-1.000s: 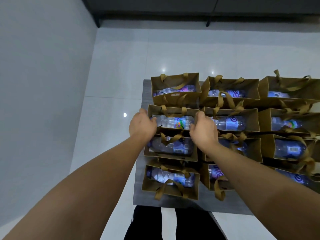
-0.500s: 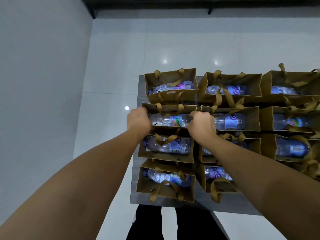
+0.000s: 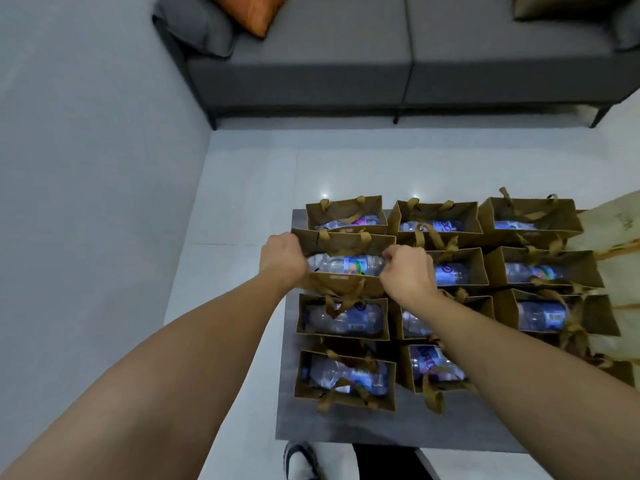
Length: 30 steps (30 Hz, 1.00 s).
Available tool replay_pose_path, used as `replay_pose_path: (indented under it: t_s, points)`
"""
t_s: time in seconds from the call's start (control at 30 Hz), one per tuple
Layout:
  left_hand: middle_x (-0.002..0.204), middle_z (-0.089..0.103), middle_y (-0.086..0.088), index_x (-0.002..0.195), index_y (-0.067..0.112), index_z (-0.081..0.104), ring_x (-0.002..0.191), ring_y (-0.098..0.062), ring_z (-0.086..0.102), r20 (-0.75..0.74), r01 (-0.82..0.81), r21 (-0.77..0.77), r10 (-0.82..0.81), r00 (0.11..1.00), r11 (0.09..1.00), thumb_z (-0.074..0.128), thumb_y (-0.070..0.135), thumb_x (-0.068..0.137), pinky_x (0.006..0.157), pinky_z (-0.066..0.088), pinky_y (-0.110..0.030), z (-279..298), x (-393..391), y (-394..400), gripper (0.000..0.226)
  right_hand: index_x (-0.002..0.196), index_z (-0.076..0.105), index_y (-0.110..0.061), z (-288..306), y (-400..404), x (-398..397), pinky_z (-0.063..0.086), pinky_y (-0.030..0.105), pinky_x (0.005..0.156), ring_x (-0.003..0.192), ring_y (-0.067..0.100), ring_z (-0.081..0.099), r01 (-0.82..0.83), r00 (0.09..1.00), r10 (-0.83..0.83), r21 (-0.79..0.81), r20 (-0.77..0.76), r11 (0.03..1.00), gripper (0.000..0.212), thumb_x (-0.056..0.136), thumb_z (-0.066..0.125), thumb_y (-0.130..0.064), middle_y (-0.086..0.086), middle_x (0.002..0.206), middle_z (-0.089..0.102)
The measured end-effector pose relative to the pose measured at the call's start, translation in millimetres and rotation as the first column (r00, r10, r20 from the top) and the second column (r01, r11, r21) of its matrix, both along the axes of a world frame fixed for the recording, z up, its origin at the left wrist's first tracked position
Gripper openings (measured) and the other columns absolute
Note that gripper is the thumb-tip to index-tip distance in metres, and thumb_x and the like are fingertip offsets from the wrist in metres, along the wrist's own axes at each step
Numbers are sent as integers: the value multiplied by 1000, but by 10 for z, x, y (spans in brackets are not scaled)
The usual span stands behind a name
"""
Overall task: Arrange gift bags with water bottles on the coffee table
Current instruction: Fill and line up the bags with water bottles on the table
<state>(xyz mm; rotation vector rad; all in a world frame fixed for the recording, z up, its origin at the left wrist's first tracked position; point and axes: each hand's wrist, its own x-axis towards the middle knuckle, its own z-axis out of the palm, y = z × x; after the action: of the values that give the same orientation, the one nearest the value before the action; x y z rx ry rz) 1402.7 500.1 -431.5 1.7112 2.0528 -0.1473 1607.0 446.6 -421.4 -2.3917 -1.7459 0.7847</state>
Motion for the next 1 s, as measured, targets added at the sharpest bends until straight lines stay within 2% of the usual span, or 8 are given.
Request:
replay_pose_path:
  t_s: [0.2,0.33,0.43,0.5,0.67,0.87,1.0]
  points:
    - [95,64,-9,110,8,70,81,-23,60,45,19,85,-23,999,996,68,15,92,75,55,-29,430,-163,-457,20,129,66,-15,436,-547,-178,53,29,78,95,18,63,50,999,-50,90,1,995,33,97,61,-11,7,115,69]
    - [89,58,-7,106,8,69,79,-21,54,43,46,94,-50,998,994,65,11,93,71,48,-27,613,-323,-877,14,129,66,-16,585,-1002,-361,57,36,88,106,25,65,67,997,-70,92,21,993,34,95,62,-12,8,117,70]
    - [84,58,-6,98,9,66,72,-18,51,28,86,64,-87,996,994,67,11,89,68,44,-28,668,-477,-1230,10,123,70,-18,604,-1383,-522,57,39,88,106,28,64,62,997,-66,69,47,996,31,93,61,-14,8,115,71]
    - [79,54,-3,97,10,66,67,-17,50,37,78,43,-79,996,996,68,12,89,66,44,-28,661,-586,-1480,8,120,71,-18,578,-1652,-639,57,40,89,103,28,65,59,997,-61,41,47,997,31,92,60,-14,7,111,72]
    - [85,59,-4,96,10,68,71,-18,54,66,15,-35,-13,998,999,66,20,92,67,47,-27,467,-914,-2067,11,121,72,-22,449,-2240,-912,55,39,91,108,32,63,35,999,-35,-20,-1,999,34,91,56,-16,9,113,71]
    - [84,59,-6,94,10,64,75,-20,56,41,-24,-143,30,999,989,63,14,93,68,50,-27,195,-1155,-2527,3,112,74,-25,194,-2711,-1137,55,37,89,104,30,64,-17,1000,14,-92,-28,996,31,88,56,-19,7,108,72]
    - [86,58,-5,103,7,70,78,-20,56,24,-9,-227,15,1000,974,68,23,91,73,51,-28,-54,-1156,-2761,21,111,75,-25,-95,-2917,-1148,50,32,85,101,29,66,-54,998,52,-154,-20,987,30,88,56,-22,6,106,74]
